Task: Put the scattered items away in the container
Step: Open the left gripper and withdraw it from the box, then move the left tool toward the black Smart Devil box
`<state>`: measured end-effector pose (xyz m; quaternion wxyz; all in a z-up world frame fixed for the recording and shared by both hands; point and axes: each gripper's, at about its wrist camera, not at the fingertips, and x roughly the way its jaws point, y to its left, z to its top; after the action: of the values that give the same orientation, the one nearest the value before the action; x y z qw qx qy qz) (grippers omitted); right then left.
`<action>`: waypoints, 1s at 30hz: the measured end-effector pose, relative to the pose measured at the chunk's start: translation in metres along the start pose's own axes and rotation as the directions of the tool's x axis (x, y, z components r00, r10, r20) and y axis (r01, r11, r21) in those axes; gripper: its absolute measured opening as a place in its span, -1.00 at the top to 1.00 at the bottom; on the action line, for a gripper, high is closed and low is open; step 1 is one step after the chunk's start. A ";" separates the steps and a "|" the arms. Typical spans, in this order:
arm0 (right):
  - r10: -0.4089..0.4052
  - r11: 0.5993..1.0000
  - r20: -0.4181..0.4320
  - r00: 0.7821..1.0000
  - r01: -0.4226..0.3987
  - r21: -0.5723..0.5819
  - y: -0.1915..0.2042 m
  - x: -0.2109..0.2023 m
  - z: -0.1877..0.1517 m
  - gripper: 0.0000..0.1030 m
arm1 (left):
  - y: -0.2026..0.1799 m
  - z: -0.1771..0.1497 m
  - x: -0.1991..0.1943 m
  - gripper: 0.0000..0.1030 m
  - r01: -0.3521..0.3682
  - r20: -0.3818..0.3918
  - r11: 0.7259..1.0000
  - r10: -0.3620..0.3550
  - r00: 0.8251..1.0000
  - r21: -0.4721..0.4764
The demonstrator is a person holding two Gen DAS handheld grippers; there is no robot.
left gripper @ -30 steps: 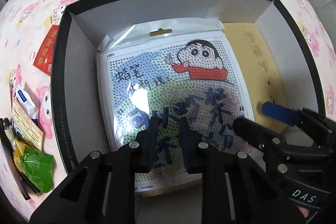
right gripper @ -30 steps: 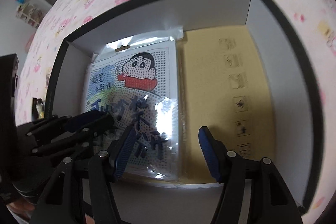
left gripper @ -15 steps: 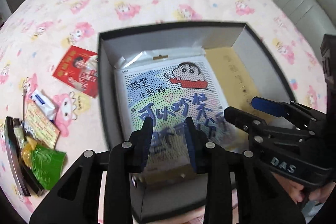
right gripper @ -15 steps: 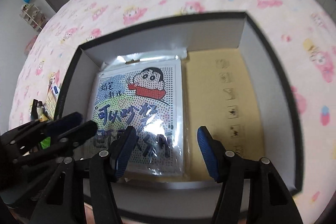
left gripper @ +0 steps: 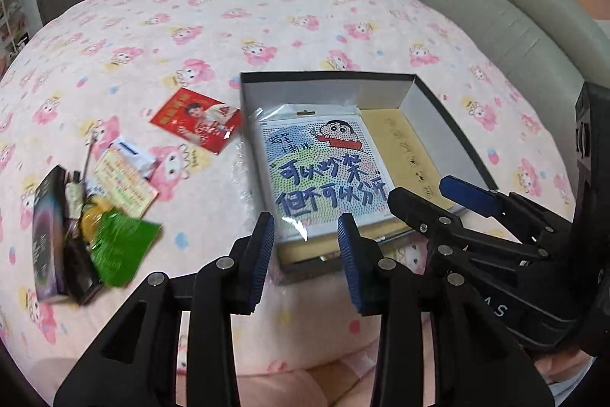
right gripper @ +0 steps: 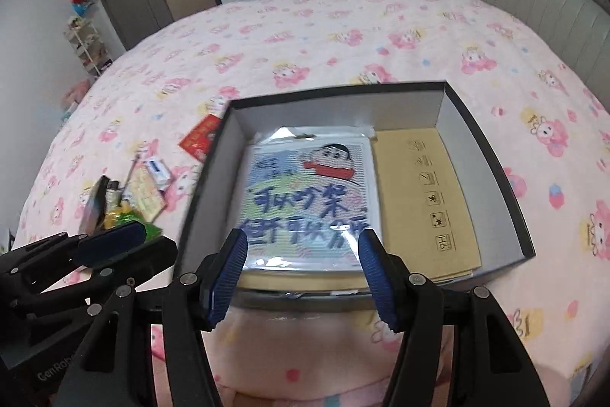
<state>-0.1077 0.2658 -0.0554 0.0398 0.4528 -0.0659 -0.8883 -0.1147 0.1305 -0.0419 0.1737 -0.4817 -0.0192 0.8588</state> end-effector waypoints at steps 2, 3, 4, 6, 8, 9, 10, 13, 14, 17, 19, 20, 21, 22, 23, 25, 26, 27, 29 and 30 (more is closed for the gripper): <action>-0.004 1.000 0.016 1.000 0.005 -0.022 0.013 -0.012 -0.005 -0.11 | 0.004 -0.006 -0.013 0.32 0.001 0.013 1.000 -0.001 1.000 -0.003; -0.010 0.999 0.027 1.000 0.011 -0.037 0.019 -0.018 -0.007 -0.11 | 0.006 -0.009 -0.019 0.32 0.001 0.019 1.000 -0.001 1.000 -0.002; -0.017 0.999 0.038 0.999 0.019 -0.051 0.025 -0.023 -0.009 -0.11 | 0.009 -0.012 -0.025 0.32 0.000 0.025 1.000 0.000 1.000 -0.001; -0.030 0.997 0.059 0.998 0.034 -0.075 0.037 -0.032 -0.014 -0.11 | 0.014 -0.019 -0.037 0.32 0.005 0.036 1.000 -0.005 0.999 -0.004; -0.033 0.994 0.079 0.996 0.041 -0.097 0.048 -0.042 -0.018 -0.11 | 0.019 -0.026 -0.049 0.32 0.009 0.047 1.000 -0.009 0.999 -0.009; -0.030 0.994 0.085 0.996 0.039 -0.104 0.053 -0.045 -0.020 -0.11 | 0.022 -0.029 -0.054 0.32 0.008 0.053 1.000 -0.007 0.999 -0.011; -0.026 0.993 0.090 0.996 0.036 -0.109 0.059 -0.048 -0.022 -0.11 | 0.025 -0.031 -0.059 0.32 0.007 0.060 1.000 -0.006 0.998 -0.014; -0.012 0.991 0.101 0.995 0.025 -0.130 0.074 -0.054 -0.026 -0.11 | 0.033 -0.039 -0.072 0.32 0.003 0.076 1.000 -0.001 0.997 -0.023; -0.009 0.990 0.106 0.994 0.023 -0.138 0.079 -0.056 -0.027 -0.11 | 0.036 -0.041 -0.076 0.32 0.002 0.082 1.000 0.000 0.997 -0.028; 0.004 0.985 0.137 0.991 0.020 -0.173 0.097 -0.061 -0.031 -0.11 | 0.048 -0.049 -0.089 0.32 -0.001 0.099 0.999 0.006 0.995 -0.046; 0.009 0.978 0.164 0.986 0.026 -0.208 0.111 -0.065 -0.033 -0.11 | 0.057 -0.053 -0.097 0.32 -0.013 0.109 0.998 0.019 0.994 -0.057; 0.011 0.975 0.171 0.985 0.027 -0.221 0.117 -0.066 -0.033 -0.11 | 0.062 -0.055 -0.100 0.32 -0.016 0.112 0.998 0.023 0.993 -0.064; 0.016 0.973 0.174 0.985 0.025 -0.231 0.123 -0.066 -0.034 -0.11 | 0.067 -0.057 -0.103 0.32 -0.020 0.115 0.997 0.028 0.993 -0.071; 0.025 0.971 0.172 0.985 0.017 -0.237 0.130 -0.065 -0.034 -0.11 | 0.072 -0.058 -0.106 0.32 -0.023 0.118 0.997 0.032 0.993 -0.080; 0.035 0.970 0.168 0.985 0.007 -0.242 0.136 -0.064 -0.034 -0.11 | 0.079 -0.060 -0.109 0.32 -0.026 0.120 0.996 0.036 0.992 -0.091; 0.055 0.967 0.159 0.986 -0.012 -0.255 0.150 -0.061 -0.034 -0.11 | 0.093 -0.064 -0.114 0.32 -0.036 0.126 0.993 0.050 0.991 -0.116; 0.060 0.964 0.155 0.986 -0.017 -0.265 0.157 -0.059 -0.034 -0.11 | 0.100 -0.066 -0.116 0.32 -0.039 0.128 0.991 0.056 0.990 -0.127; 0.063 0.961 0.153 0.986 -0.018 -0.276 0.164 -0.057 -0.034 -0.11 | 0.106 -0.069 -0.118 0.32 -0.043 0.130 0.989 0.061 0.990 -0.138; 0.072 0.954 0.147 0.987 -0.025 -0.300 0.180 -0.053 -0.034 -0.11 | 0.120 -0.073 -0.122 0.32 -0.051 0.134 0.986 0.072 0.988 -0.160; 0.077 0.951 0.144 0.987 -0.029 -0.309 0.186 -0.051 -0.034 -0.11 | 0.126 -0.075 -0.124 0.32 -0.054 0.136 0.984 0.078 0.988 -0.171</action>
<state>-0.0483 0.0858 -0.0058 0.1280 0.3693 0.0572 -0.9187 -0.0287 -0.0373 -0.0054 0.1022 -0.4327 -0.0874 0.8915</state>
